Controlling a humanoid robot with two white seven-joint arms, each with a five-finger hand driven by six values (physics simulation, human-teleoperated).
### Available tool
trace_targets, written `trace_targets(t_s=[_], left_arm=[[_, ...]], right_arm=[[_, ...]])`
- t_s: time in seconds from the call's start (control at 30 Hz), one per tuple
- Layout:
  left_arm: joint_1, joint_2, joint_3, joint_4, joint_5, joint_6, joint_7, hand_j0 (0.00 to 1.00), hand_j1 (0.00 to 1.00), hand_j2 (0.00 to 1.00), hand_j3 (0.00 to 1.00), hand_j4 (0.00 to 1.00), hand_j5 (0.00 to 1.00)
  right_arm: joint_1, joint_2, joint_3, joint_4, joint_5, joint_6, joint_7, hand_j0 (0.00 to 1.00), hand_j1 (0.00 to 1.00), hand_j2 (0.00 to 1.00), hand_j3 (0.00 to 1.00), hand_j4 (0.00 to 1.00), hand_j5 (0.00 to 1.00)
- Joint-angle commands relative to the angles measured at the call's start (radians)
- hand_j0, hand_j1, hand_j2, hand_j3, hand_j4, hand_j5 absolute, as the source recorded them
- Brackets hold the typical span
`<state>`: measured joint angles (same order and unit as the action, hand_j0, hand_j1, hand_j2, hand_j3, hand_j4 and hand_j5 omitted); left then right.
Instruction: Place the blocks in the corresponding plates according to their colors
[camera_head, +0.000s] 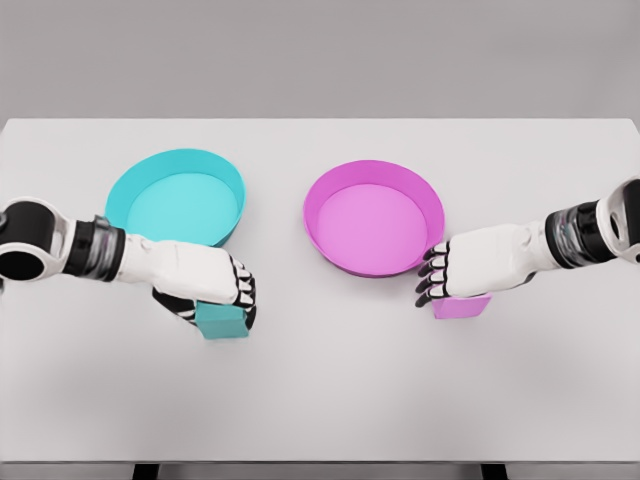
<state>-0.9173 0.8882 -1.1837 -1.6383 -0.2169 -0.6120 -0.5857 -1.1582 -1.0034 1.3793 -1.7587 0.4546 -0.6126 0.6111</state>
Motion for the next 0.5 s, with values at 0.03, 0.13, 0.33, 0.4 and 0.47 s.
trace_targets(t_s=[0.03, 0.13, 0.33, 0.4, 0.47], left_arm=[[-0.002, 0.005, 0.024, -0.002, 0.005, 0.001, 0.001, 0.48, 0.48, 0.48, 0.48, 0.48, 0.48], [0.000, 0.009, 0.061, -0.009, 0.005, 0.001, 0.001, 0.48, 0.48, 0.48, 0.48, 0.48, 0.48], [0.000, 0.031, 0.127, -0.015, 0.007, 0.001, 0.001, 0.48, 0.48, 0.48, 0.48, 0.48, 0.48], [0.002, 0.031, 0.147, -0.015, 0.007, 0.001, 0.001, 0.48, 0.48, 0.48, 0.48, 0.48, 0.48], [0.002, 0.032, 0.167, -0.012, 0.027, 0.001, 0.001, 0.48, 0.48, 0.48, 0.48, 0.48, 0.48]], right_arm=[[0.000, 0.002, 0.003, 0.001, -0.002, 0.002, 0.000, 1.00, 1.00, 1.00, 1.00, 1.00, 1.00], [0.000, 0.002, 0.003, -0.001, -0.002, 0.002, 0.000, 1.00, 1.00, 1.00, 1.00, 1.00, 1.00], [0.002, 0.002, 0.004, 0.005, 0.016, 0.002, 0.000, 1.00, 1.00, 1.00, 1.00, 1.00, 1.00], [0.002, 0.002, 0.004, 0.005, 0.018, 0.002, 0.000, 1.00, 1.00, 1.00, 1.00, 1.00, 1.00], [0.002, 0.003, 0.009, 0.007, 0.032, 0.002, 0.000, 1.00, 1.00, 1.00, 1.00, 1.00, 1.00]])
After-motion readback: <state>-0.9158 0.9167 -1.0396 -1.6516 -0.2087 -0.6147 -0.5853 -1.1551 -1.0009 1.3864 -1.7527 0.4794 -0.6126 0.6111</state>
